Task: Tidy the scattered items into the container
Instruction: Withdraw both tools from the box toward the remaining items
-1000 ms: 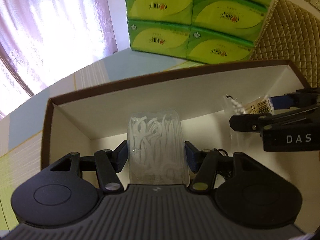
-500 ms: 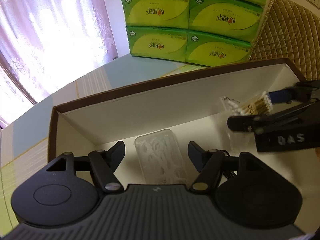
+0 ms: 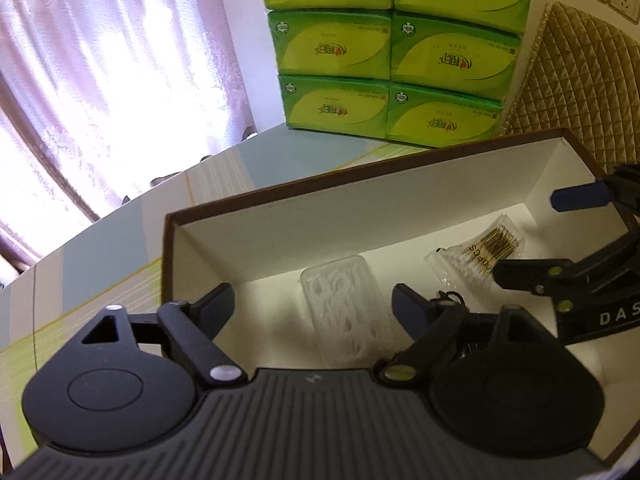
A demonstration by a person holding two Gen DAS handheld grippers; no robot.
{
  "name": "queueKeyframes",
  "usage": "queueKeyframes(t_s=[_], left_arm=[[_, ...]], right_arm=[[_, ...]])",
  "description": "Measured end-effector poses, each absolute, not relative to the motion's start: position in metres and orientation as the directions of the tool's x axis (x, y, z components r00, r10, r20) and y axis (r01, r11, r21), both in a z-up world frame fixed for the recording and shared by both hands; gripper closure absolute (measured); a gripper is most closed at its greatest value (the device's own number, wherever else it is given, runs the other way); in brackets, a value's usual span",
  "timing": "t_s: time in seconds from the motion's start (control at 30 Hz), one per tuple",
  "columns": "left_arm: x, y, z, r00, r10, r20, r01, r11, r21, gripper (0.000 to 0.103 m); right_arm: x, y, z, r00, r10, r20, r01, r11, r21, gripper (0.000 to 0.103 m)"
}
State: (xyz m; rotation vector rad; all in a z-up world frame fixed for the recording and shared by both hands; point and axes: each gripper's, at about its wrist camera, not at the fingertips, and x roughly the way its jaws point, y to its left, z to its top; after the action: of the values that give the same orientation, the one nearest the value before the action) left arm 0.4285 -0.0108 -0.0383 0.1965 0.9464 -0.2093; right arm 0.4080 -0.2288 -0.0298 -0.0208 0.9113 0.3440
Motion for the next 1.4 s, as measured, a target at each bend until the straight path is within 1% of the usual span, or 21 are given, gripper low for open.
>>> queueKeyframes(t_s=[0.17,0.27,0.4,0.47,0.6,0.87,1.2,1.4], left_arm=[[0.408,-0.015,-0.026,0.573,-0.092,-0.814,0.258,0.963,0.073,0.006],[0.396,-0.018,-0.020,0.574,-0.083,-0.815,0.250,0.965,0.078,0.005],[0.378,-0.017,-0.010,0.566,-0.093,-0.819,0.214,0.976,0.037,0.003],[0.368,-0.016,-0.005,0.572,-0.089,-0.815,0.202,0.979,0.035,0.001],[0.342,-0.015,0.007,0.613,-0.070,-0.787,0.187,0.981,0.059,0.001],[0.296,-0.008,0.026,0.678,-0.074,-0.732,0.145,0.989,0.035,0.001],[0.246,0.003,0.037,0.703,-0.097,-0.704,0.129,0.992,-0.007,0.001],[0.213,0.015,0.033,0.702,-0.095,-0.706,0.105,0.994,-0.030,0.001]], right_arm=[[0.386,-0.236,-0.021,0.569,0.286,-0.771,-0.296,0.946,0.132,0.003],[0.372,-0.238,-0.014,0.586,0.286,-0.758,-0.286,0.948,0.137,0.003],[0.355,-0.240,-0.003,0.605,0.269,-0.749,-0.256,0.957,0.136,0.003],[0.346,-0.239,0.002,0.614,0.246,-0.750,-0.241,0.963,0.118,0.000],[0.327,-0.238,0.009,0.621,0.233,-0.748,-0.235,0.966,0.106,0.000],[0.293,-0.231,0.023,0.645,0.195,-0.739,-0.224,0.973,0.061,0.000],[0.255,-0.228,0.042,0.685,0.186,-0.704,-0.209,0.976,0.055,0.000],[0.226,-0.234,0.040,0.690,0.217,-0.691,-0.199,0.974,0.106,0.000]])
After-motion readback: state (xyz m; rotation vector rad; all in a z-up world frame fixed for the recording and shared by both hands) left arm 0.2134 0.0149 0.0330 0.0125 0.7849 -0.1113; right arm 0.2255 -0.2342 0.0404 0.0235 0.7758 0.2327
